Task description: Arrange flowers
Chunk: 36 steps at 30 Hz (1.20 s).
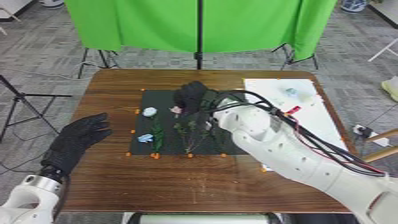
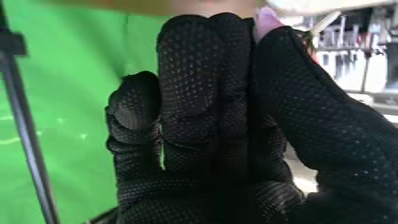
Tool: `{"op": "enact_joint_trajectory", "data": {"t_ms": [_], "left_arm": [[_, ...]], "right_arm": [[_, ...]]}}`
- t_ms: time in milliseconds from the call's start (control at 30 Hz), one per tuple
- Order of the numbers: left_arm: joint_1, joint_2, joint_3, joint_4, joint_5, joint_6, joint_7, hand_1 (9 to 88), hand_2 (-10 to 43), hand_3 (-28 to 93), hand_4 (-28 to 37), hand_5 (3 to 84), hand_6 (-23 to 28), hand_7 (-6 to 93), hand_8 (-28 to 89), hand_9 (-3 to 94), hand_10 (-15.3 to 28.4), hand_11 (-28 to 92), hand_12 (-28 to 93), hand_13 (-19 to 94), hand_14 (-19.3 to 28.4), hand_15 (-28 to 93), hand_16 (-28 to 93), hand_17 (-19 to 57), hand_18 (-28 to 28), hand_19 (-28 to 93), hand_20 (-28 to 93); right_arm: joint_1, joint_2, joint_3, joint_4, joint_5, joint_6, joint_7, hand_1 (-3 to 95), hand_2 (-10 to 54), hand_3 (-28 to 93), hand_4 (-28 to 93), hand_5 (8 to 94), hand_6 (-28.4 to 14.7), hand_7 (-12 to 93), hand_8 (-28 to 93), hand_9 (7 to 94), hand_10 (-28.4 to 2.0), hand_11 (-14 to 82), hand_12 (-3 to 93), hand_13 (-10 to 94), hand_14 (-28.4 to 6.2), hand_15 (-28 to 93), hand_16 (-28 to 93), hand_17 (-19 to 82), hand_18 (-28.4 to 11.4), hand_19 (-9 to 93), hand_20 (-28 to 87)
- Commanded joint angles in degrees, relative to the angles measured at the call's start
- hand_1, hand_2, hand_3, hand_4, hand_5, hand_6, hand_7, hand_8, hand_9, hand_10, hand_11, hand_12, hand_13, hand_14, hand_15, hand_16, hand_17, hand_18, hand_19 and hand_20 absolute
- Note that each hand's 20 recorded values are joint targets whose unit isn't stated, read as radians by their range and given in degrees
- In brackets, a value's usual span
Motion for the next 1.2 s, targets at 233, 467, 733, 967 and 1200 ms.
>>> {"op": "enact_joint_trajectory", "data": {"t_ms": [233, 467, 733, 967, 1200], "left_arm": [[0.54, 0.28, 0.62, 0.44, -0.24, -0.51, 0.00, 27.2, 5.4, 73, -28.0, 40.0, 6.1, 24.7, -12, 36.3, 15.2, 30, 14, 28, 17.6, 49, -7, -7.8, 24.0, 59, -2], [0.59, 0.25, 0.62, 0.52, 0.03, -0.86, -0.36, 27.0, 5.4, 73, -28.2, 40.0, 6.2, 24.6, -12, 36.3, 15.2, 30, 14, 28, 17.7, 49, -7, -7.9, 24.0, 59, -2], [0.89, 0.05, 0.39, 0.47, 0.10, -0.56, -0.29, 27.0, 5.5, 73, -28.3, 40.0, 6.2, 24.5, -12, 36.3, 15.3, 30, 14, 28, 17.8, 49, -7, -7.9, 24.0, 60, -2], [1.26, -0.29, 0.06, 0.40, -0.02, -0.31, -0.23, 27.1, 5.5, 73, -28.2, 39.9, 6.2, 24.6, -12, 36.3, 15.2, 30, 14, 28, 17.8, 49, -7, -7.9, 24.0, 59, -2], [1.63, -0.71, -0.03, 0.14, -0.04, -0.16, 0.08, 27.1, 5.5, 73, -28.2, 40.0, 6.2, 24.5, -12, 36.3, 15.2, 30, 14, 28, 17.7, 49, -7, -7.9, 24.0, 59, -2]], "right_arm": [[0.42, -2.74, -1.68, 4.00, -3.96, -0.78, 2.64, 48.9, -9.5, 82, -28, 66.2, 0.5, 57, -13, 81.5, -5.3, 25.9, 44.7, 81, 0.4, 46, 35, 38, -15.5, 82, 42], [-0.22, -2.64, -1.35, 4.18, -4.75, -1.12, 3.67, 47.0, -9.5, 80, -28, 64.3, 0.6, 57, -13, 80.1, -5.3, 26.0, 44.6, 80, 0.3, 47, 34, 37, -15.2, 81, 42], [-0.43, -2.17, -0.30, 2.78, -5.53, -3.25, 4.24, 45.1, -9.5, 80, -28, 61.8, 0.7, 58, -13, 78.1, -5.2, 26.3, 44.1, 77, 0.4, 48, 34, 35, -15.3, 81, 42], [-1.61, -0.86, 3.13, -1.24, -5.57, -7.67, 2.92, 38.3, -9.5, 83, -28, 56.3, -0.4, 52, -12, 68.4, -6.4, 34.1, 34.8, 74, -1.3, 52, 28, 33, -15.9, 79, 43], [-1.75, 3.63, 6.87, -5.18, -4.31, -7.30, 4.44, 31.3, -9.4, 88, -28, 51.3, 0.1, 39, -24, 57.7, -8.2, 38.3, 21.3, 69, -2.7, 55, 22, 31, -16.6, 79, 44]]}}
